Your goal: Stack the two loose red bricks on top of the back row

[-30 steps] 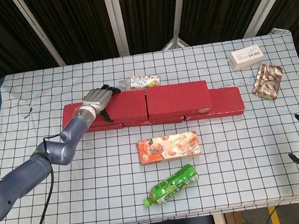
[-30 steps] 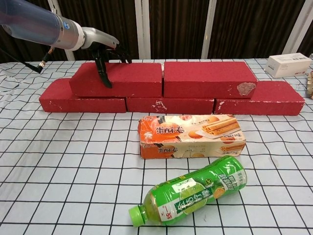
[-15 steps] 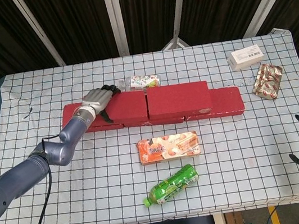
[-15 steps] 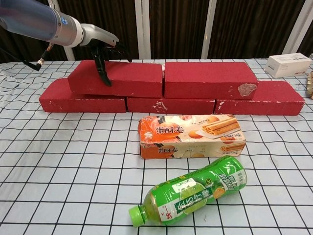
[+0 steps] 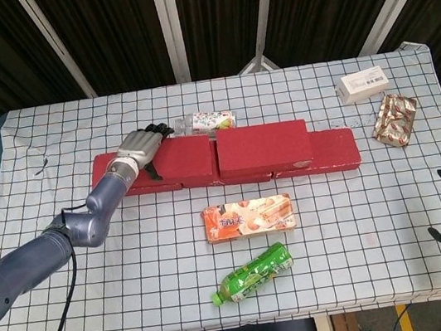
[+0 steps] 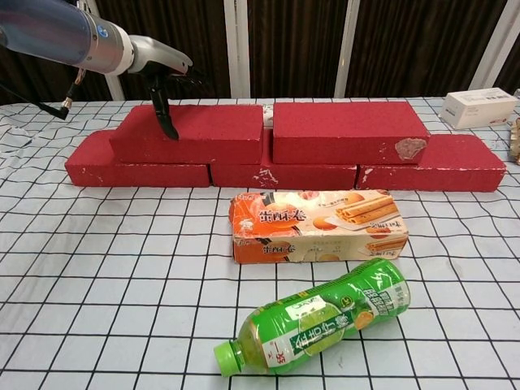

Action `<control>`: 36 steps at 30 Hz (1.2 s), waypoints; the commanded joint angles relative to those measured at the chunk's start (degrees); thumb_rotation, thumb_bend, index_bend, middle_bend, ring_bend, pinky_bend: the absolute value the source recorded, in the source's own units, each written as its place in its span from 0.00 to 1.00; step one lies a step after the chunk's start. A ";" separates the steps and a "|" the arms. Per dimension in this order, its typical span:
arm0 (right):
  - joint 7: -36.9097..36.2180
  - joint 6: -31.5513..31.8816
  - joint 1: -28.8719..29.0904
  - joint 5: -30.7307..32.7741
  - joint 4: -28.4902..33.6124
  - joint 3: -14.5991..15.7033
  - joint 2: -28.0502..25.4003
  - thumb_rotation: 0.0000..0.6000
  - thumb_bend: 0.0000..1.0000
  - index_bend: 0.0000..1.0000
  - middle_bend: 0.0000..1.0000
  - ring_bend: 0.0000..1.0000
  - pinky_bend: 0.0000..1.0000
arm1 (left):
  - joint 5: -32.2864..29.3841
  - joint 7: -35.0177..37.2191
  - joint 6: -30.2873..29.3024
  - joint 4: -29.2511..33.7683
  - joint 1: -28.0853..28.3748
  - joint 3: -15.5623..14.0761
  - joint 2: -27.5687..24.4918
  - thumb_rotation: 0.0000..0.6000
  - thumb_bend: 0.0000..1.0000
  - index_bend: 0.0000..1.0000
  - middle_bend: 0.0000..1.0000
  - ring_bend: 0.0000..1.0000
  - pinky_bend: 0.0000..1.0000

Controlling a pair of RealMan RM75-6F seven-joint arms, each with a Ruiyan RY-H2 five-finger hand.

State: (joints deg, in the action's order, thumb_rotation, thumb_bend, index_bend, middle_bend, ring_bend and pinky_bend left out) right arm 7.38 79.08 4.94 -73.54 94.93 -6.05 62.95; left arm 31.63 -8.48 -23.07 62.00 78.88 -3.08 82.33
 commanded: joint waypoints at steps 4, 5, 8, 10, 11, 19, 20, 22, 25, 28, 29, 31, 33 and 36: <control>0.20 -0.24 0.07 -0.06 -0.16 0.18 0.11 1.00 0.22 0.00 0.00 0.00 0.00 | 0.18 1.59 -1.91 5.75 -0.56 2.39 -4.37 1.00 0.00 0.06 0.00 0.00 0.13; 0.16 -0.24 0.05 -0.14 -0.15 0.23 0.07 1.00 0.22 0.00 0.00 0.00 0.00 | 1.00 2.21 -3.16 7.67 -1.30 3.12 -5.89 1.00 0.00 0.06 0.00 0.00 0.13; -0.04 -0.16 -0.03 -0.21 -0.19 0.26 0.01 1.00 0.22 0.00 0.00 0.00 0.00 | 4.62 5.21 -7.53 14.39 -5.06 5.59 -11.28 1.00 0.00 0.04 0.00 0.00 0.10; -0.25 -0.09 -0.11 -0.37 -0.12 0.34 -0.11 1.00 0.22 0.00 0.00 0.00 0.00 | 7.91 7.50 -10.90 18.26 -8.31 6.86 -14.43 1.00 0.00 0.03 0.01 0.00 0.08; -0.36 -0.08 -0.13 -0.44 -0.10 0.36 -0.13 1.00 0.22 0.00 0.00 0.00 0.00 | 9.65 8.76 -12.84 19.88 -10.18 7.33 -15.82 1.00 0.00 0.03 0.03 0.00 0.08; -0.85 -0.57 0.00 -0.55 0.10 0.47 -0.28 1.00 0.22 0.00 0.00 0.00 0.00 | 24.86 16.08 -26.37 21.60 -26.55 3.22 -19.06 1.00 0.00 0.20 0.20 0.00 0.07; -0.93 -0.65 0.04 -0.59 0.13 0.49 -0.26 1.00 0.22 0.00 0.00 0.00 0.00 | 25.46 16.50 -25.97 20.68 -27.36 2.81 -18.86 1.00 0.00 0.21 0.21 0.00 0.07; -1.01 -0.84 0.16 -0.73 0.18 0.53 -0.18 1.00 0.22 0.00 0.00 0.00 0.00 | 26.60 17.90 -24.58 18.49 -28.62 2.54 -18.17 1.00 0.00 0.27 0.22 0.00 0.07; -1.03 -1.04 0.31 -1.02 0.32 0.64 -0.13 1.00 0.22 0.00 0.00 0.00 0.00 | 27.75 20.23 -22.67 16.32 -29.54 3.13 -17.32 1.00 0.00 0.41 0.24 0.00 0.07; -1.01 -1.17 0.42 -1.12 0.43 0.69 -0.05 1.00 0.22 0.00 0.00 0.00 0.00 | 28.77 20.53 -21.07 13.88 -29.95 3.62 -16.09 1.00 0.00 0.38 0.28 0.01 0.07; -0.98 -1.21 0.44 -1.10 0.44 0.69 -0.01 1.00 0.22 0.00 0.00 0.00 0.00 | 28.93 20.39 -20.83 13.22 -30.04 3.83 -15.59 1.00 0.00 0.36 0.29 0.01 0.07; -0.93 -1.26 0.46 -1.07 0.48 0.71 0.00 1.00 0.22 0.00 0.00 0.00 0.00 | 29.17 20.00 -20.25 12.14 -30.10 4.29 -14.64 1.00 0.00 0.34 0.29 0.01 0.07; -0.99 -1.32 0.49 -1.09 0.49 0.73 0.02 1.00 0.22 0.00 0.00 0.00 0.00 | 29.26 19.00 -19.47 11.03 -29.96 4.74 -13.57 1.00 0.00 0.33 0.30 0.01 0.07; -1.21 -1.47 0.52 -1.09 0.46 0.78 -0.01 1.00 0.22 0.00 0.00 0.00 0.00 | 28.84 17.12 -18.47 10.02 -29.66 5.25 -12.31 1.00 0.00 0.31 0.29 0.01 0.07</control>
State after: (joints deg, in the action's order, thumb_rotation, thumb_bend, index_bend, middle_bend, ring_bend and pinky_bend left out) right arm 6.18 77.62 5.46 -74.63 95.40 -5.28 62.94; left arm 60.65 9.46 -42.12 72.56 49.07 1.79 69.35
